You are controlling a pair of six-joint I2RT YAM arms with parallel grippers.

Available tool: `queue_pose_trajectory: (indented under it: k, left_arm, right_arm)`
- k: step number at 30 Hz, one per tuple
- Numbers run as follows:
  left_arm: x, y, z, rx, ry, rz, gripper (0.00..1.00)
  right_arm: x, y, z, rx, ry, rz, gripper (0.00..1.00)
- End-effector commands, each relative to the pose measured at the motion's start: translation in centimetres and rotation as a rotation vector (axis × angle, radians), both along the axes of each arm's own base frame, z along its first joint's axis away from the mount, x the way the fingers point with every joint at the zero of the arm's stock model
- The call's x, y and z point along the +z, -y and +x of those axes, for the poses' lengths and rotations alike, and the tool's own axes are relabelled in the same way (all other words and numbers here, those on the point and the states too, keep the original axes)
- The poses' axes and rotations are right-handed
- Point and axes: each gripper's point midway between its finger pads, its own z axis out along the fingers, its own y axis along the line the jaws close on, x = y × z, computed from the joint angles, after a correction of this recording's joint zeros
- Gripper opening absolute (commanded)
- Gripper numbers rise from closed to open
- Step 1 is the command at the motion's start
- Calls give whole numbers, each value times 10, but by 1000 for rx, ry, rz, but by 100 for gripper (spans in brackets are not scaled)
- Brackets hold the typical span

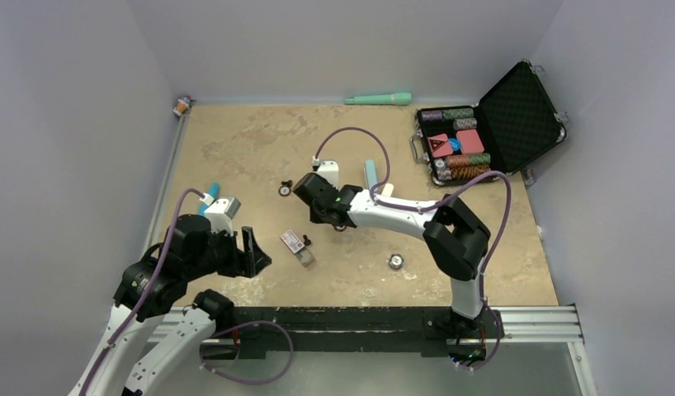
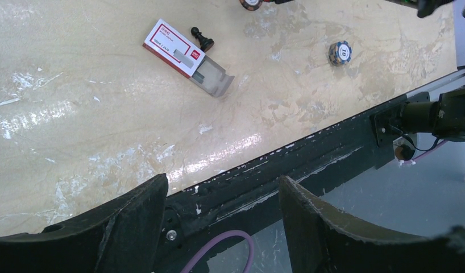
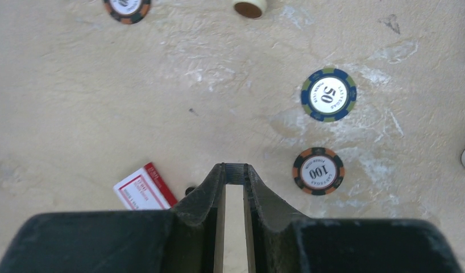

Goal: Unload the staples from the stapler

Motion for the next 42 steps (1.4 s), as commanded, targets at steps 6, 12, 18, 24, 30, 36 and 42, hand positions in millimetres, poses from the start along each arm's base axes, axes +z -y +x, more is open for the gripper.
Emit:
queue_pose_trajectory:
  k: [6,12,18,24,30,36,42]
  left_arm:
    - [2,-1,9,17,17,11,75]
    - [1,-2,10,30,17,16,74]
    - [1,-3,10,36,13,17,74]
    - [0,-4,10,42,12,19,74]
    - [1,-5,11,45,17,18,74]
    - [0,-5,11,46,15,19,74]
    - [1,-4,11,45,19,15,74]
  right_arm:
    - [40,-18,-50,89,31,67,13]
    - [56,-28,-81,151,41,125,12]
    - [74,-38,-107,214,44,231,3]
    - [76,-43,-119,234,42,264,0]
    - [61,-46,-121,240,28,238,0]
    - [42,-53,-121,256,11,206,0]
    - [26,-59,-120,261,-5,185,0]
